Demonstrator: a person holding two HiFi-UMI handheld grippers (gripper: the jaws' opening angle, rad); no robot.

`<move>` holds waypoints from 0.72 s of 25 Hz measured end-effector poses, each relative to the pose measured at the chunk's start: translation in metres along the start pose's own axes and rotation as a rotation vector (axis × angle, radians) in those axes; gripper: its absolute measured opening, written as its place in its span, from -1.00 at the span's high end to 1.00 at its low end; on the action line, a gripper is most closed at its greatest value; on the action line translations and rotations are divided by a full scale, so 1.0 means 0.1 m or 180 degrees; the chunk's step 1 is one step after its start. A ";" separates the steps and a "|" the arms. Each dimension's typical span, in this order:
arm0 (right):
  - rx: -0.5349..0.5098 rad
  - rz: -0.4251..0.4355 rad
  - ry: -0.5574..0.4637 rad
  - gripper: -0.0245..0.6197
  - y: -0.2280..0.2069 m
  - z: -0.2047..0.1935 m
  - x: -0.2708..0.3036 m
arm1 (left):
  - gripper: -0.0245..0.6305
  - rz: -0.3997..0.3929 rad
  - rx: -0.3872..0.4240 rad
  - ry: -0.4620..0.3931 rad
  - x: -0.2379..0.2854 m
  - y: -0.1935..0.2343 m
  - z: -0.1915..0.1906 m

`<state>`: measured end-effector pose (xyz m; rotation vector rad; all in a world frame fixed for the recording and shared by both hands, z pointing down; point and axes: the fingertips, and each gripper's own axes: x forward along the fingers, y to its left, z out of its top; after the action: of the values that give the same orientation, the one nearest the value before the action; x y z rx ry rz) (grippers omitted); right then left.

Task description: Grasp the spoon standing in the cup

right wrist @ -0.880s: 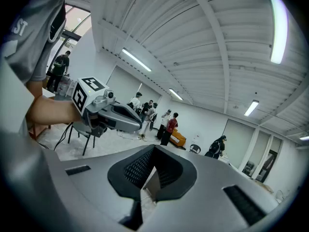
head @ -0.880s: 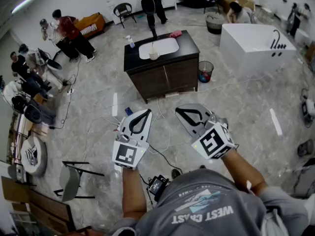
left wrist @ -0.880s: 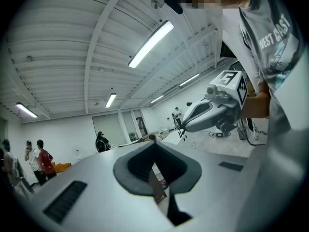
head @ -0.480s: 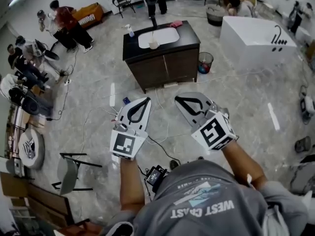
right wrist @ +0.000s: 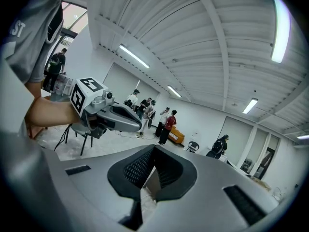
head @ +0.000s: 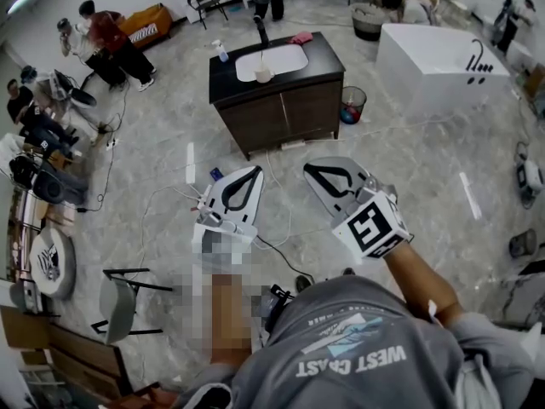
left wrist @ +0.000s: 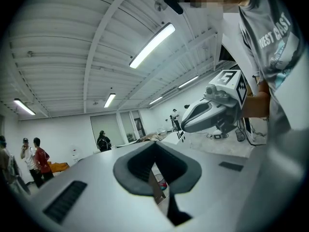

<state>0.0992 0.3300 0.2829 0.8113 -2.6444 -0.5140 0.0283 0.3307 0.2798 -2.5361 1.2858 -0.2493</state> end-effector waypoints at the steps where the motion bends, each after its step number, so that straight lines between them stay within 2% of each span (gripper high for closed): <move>1: 0.0007 -0.0012 0.0001 0.83 0.00 0.00 0.02 | 0.92 -0.0012 -0.0007 -0.0001 0.00 0.02 -0.02; 6: 0.0128 -0.0105 -0.0034 0.82 -0.01 0.02 0.16 | 0.92 -0.0060 -0.0023 -0.0033 -0.03 0.15 -0.11; 18: 0.0079 -0.0235 0.0066 0.82 0.09 0.12 0.50 | 0.92 -0.0139 -0.0068 -0.0163 -0.18 0.49 -0.27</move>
<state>0.0505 0.3108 0.2863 0.9198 -2.6148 -0.4898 -0.0273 0.3133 0.2892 -2.5734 1.2217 -0.1794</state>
